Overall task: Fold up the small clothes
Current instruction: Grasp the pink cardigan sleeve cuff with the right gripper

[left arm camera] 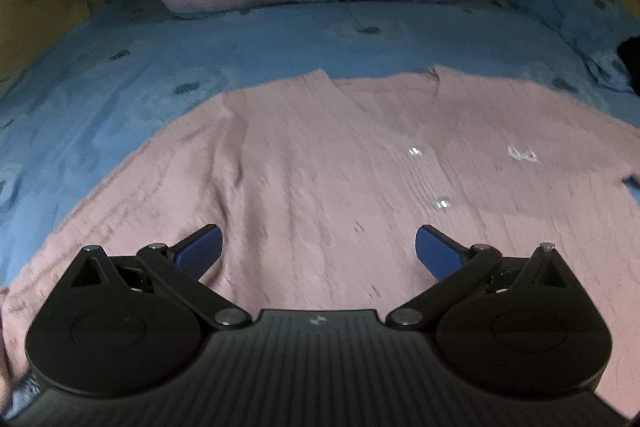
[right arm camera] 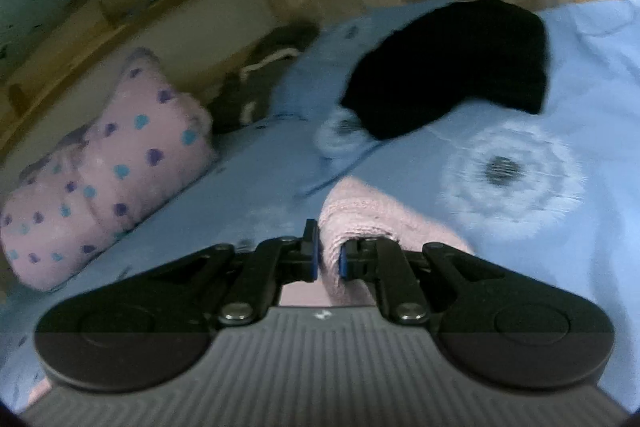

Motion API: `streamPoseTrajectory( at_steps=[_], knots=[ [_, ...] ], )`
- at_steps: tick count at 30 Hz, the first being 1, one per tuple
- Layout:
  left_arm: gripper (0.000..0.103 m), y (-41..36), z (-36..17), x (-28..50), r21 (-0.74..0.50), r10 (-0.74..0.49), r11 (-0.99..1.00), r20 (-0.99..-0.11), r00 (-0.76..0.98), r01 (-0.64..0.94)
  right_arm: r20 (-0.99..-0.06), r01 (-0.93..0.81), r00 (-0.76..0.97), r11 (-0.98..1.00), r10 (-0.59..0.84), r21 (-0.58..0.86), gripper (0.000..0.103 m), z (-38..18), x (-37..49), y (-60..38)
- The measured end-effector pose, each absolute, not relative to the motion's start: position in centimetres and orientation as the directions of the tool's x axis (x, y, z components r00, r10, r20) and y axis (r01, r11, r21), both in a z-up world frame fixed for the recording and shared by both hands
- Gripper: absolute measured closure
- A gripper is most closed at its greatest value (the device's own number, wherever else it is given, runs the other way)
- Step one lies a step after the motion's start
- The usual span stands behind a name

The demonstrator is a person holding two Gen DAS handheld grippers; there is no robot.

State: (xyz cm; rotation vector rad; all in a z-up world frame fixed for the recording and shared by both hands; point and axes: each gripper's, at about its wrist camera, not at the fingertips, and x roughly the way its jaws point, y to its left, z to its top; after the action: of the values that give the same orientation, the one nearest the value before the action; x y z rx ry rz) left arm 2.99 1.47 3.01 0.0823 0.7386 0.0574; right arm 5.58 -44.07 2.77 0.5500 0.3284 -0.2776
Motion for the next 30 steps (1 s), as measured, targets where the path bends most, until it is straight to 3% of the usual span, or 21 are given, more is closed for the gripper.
streamPoseTrajectory(
  at_steps=[6, 12, 20, 30],
  knots=[
    [0.000, 3.2, 2.9, 3.6, 0.108, 0.106, 0.993, -0.654, 0.749, -0.046, -0.368, 0.268, 0.926, 0.840, -0.088, 0.472, 0.090, 4.8, 6.1, -40.5],
    [0.000, 4.1, 1.6, 4.4, 0.070, 0.082, 0.996, -0.703, 0.707, -0.046, -0.364, 0.193, 0.931, 0.884, -0.028, 0.426, 0.090, 6.7, 7.5, -35.7],
    [0.000, 5.1, 2.2, 3.8, 0.094, 0.128, 0.992, -0.674, 0.728, -0.088, -0.341, 0.091, 0.938, 0.911, 0.057, 0.402, 0.090, 9.0, 8.9, -28.9],
    [0.000, 7.7, 3.0, 3.9, 0.036, 0.141, 0.986, -0.687, 0.713, -0.161, -0.332, -0.069, 0.922, 0.927, 0.201, 0.368, 0.090, 9.9, 9.7, -20.2]
  ],
)
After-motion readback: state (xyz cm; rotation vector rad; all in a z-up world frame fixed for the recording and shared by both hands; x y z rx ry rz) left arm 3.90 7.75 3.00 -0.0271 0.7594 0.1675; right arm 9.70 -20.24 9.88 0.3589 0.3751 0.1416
